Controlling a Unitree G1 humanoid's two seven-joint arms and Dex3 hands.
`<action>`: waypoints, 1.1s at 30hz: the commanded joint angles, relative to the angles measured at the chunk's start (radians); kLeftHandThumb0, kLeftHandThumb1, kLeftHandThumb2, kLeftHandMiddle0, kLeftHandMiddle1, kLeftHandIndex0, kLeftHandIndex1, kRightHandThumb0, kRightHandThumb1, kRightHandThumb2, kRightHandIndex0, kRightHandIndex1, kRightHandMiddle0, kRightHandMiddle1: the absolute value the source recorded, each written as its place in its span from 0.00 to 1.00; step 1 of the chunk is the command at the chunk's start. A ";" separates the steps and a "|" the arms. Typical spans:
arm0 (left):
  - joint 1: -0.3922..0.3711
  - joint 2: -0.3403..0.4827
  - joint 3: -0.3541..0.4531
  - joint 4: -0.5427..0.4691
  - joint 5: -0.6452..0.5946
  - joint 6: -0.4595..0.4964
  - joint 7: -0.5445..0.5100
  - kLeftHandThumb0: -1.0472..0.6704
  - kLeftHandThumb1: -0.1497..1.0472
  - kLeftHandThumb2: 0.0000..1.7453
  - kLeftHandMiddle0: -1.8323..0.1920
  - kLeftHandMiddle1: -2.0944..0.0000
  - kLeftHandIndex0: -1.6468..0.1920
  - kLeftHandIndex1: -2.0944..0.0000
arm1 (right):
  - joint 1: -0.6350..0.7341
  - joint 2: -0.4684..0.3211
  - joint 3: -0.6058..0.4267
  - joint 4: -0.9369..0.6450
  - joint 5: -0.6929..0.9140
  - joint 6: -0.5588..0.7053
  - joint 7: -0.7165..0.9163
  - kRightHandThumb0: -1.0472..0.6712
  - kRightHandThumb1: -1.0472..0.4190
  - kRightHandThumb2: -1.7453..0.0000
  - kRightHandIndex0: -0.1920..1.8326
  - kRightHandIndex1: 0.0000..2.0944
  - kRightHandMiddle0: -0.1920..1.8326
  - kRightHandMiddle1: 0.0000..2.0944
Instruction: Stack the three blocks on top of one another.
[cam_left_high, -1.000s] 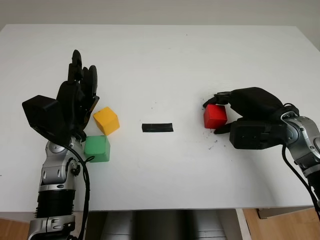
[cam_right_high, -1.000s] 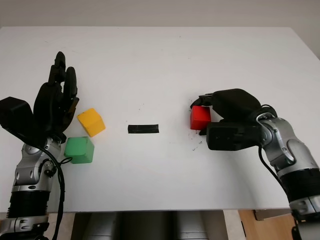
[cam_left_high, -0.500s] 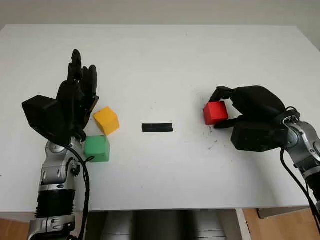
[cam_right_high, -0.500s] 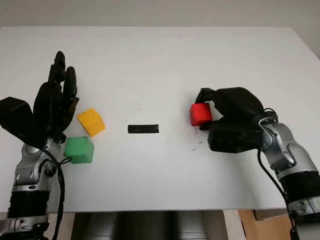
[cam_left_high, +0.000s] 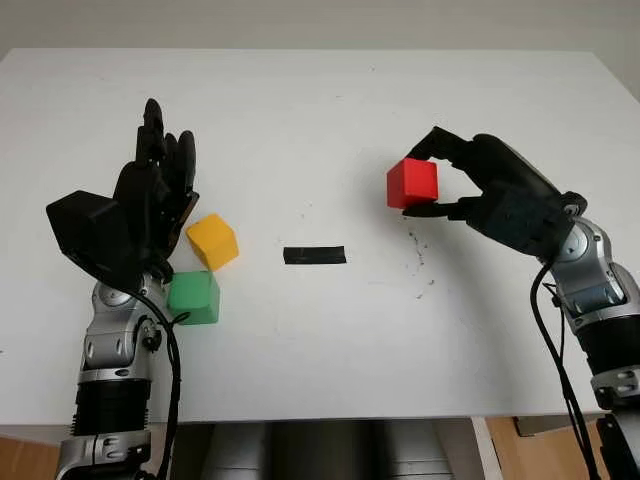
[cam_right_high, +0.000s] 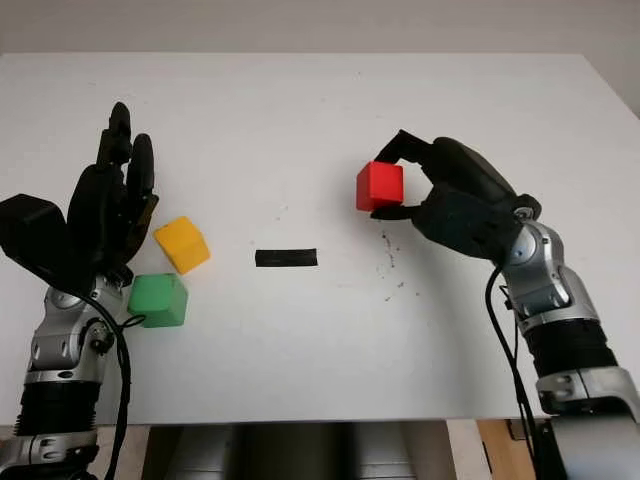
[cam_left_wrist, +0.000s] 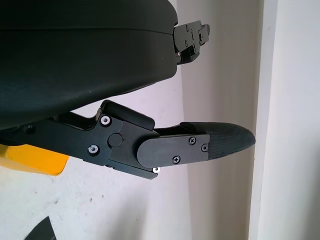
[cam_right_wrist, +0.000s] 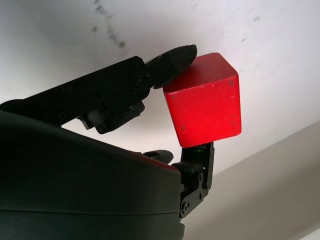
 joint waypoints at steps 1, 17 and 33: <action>0.016 -0.002 0.004 -0.014 0.000 -0.005 0.004 0.20 1.00 0.29 1.00 0.98 1.00 0.99 | -0.022 0.017 0.000 -0.023 0.018 0.001 0.014 0.39 0.07 0.97 0.23 0.00 0.27 0.68; 0.008 -0.007 -0.002 -0.012 0.013 -0.011 0.030 0.19 1.00 0.28 0.99 0.97 0.99 0.98 | -0.116 0.077 0.129 -0.031 -0.016 0.000 0.239 0.33 0.07 0.97 0.17 0.02 0.29 0.76; 0.006 -0.009 -0.007 -0.001 0.017 -0.025 0.023 0.19 1.00 0.28 1.00 0.98 0.99 0.98 | -0.103 0.129 0.193 -0.078 -0.101 0.074 0.245 0.32 0.06 0.97 0.16 0.02 0.28 0.81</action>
